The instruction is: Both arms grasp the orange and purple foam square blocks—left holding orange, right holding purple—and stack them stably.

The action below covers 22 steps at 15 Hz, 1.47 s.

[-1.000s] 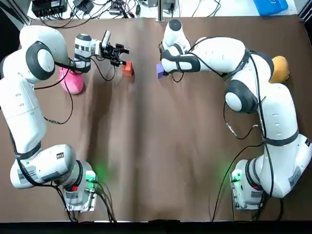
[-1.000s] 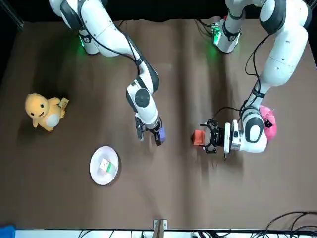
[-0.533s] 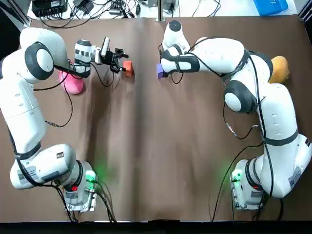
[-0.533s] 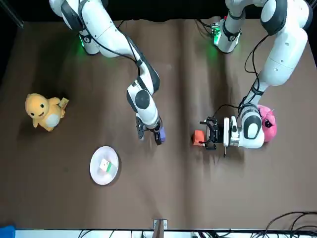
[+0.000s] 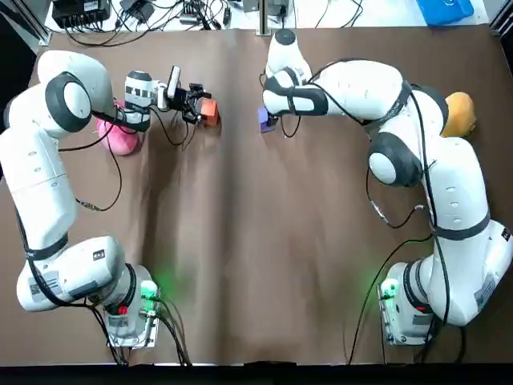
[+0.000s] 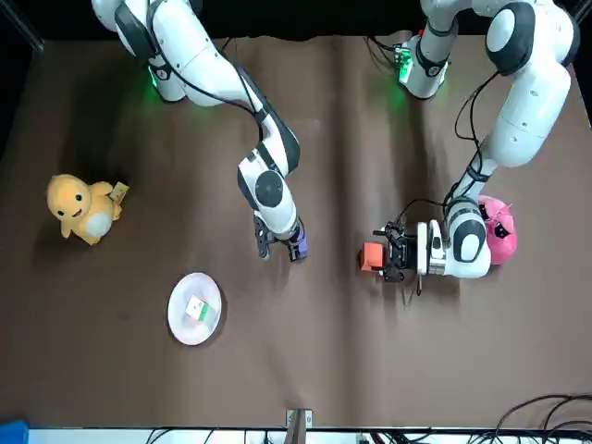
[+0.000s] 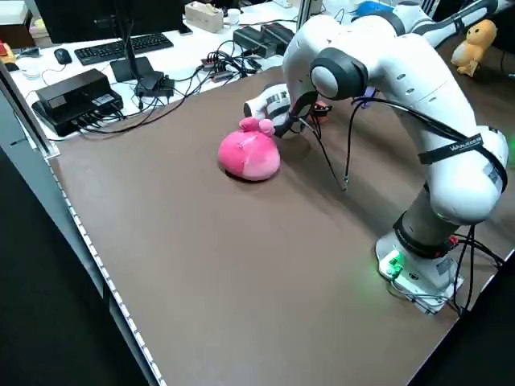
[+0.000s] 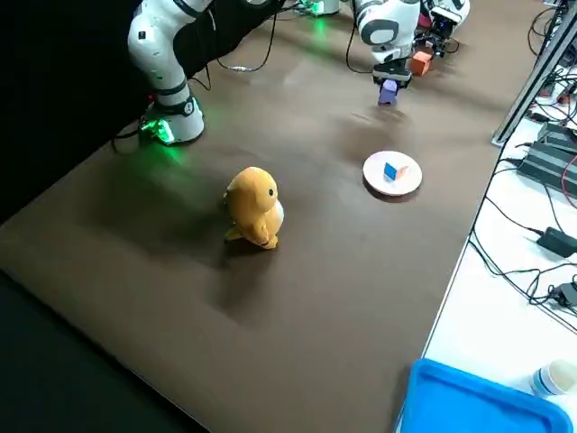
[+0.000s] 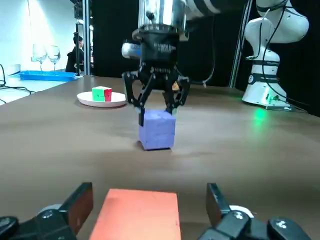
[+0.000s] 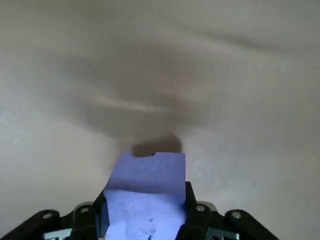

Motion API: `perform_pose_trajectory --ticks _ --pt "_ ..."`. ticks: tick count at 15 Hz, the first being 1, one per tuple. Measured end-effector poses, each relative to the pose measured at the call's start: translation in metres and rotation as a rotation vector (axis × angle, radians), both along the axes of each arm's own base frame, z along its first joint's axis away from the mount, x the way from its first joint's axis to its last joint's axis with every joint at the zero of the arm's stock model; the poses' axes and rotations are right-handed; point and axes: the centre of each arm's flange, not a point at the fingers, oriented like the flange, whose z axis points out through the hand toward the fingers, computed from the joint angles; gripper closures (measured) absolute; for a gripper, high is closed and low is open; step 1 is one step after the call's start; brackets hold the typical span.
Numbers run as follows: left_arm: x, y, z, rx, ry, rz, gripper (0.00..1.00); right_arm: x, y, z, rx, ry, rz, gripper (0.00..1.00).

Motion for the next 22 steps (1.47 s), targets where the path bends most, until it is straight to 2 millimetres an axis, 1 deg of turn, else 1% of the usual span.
perform_pose_trajectory --ticks 2,5,6,7,9,10,12,17,22 --pt "-0.003 -0.001 -0.009 -0.004 0.013 0.001 0.00 0.005 0.005 0.015 0.044 0.029 -0.034 0.44" --pt "-0.005 -0.001 -0.016 -0.007 0.024 0.003 0.00 0.008 0.012 0.039 0.093 0.033 -0.052 0.44" --pt "-0.008 -0.002 -0.022 -0.010 0.034 0.003 0.00 0.010 0.015 0.063 0.108 0.019 -0.048 0.44" --pt "-0.009 -0.002 -0.025 -0.012 0.037 0.002 0.00 0.010 0.014 0.078 0.110 0.019 -0.045 0.44" --pt "-0.011 -0.003 -0.029 -0.015 0.041 0.001 0.00 0.007 0.010 0.101 0.097 0.038 -0.036 0.44" --pt "-0.011 -0.003 -0.030 -0.015 0.043 0.002 0.00 0.007 0.009 0.107 0.093 0.044 -0.034 0.44" --pt "-0.011 -0.003 -0.032 -0.017 0.042 0.003 0.00 0.006 0.009 0.110 0.094 0.043 -0.033 0.44" --pt "-0.010 0.001 -0.037 -0.015 0.046 0.010 0.00 0.007 0.008 0.110 0.094 0.042 -0.035 0.44" --pt "-0.013 0.001 -0.045 -0.020 0.035 0.009 0.00 0.018 -0.005 0.109 0.089 0.040 -0.056 0.44"
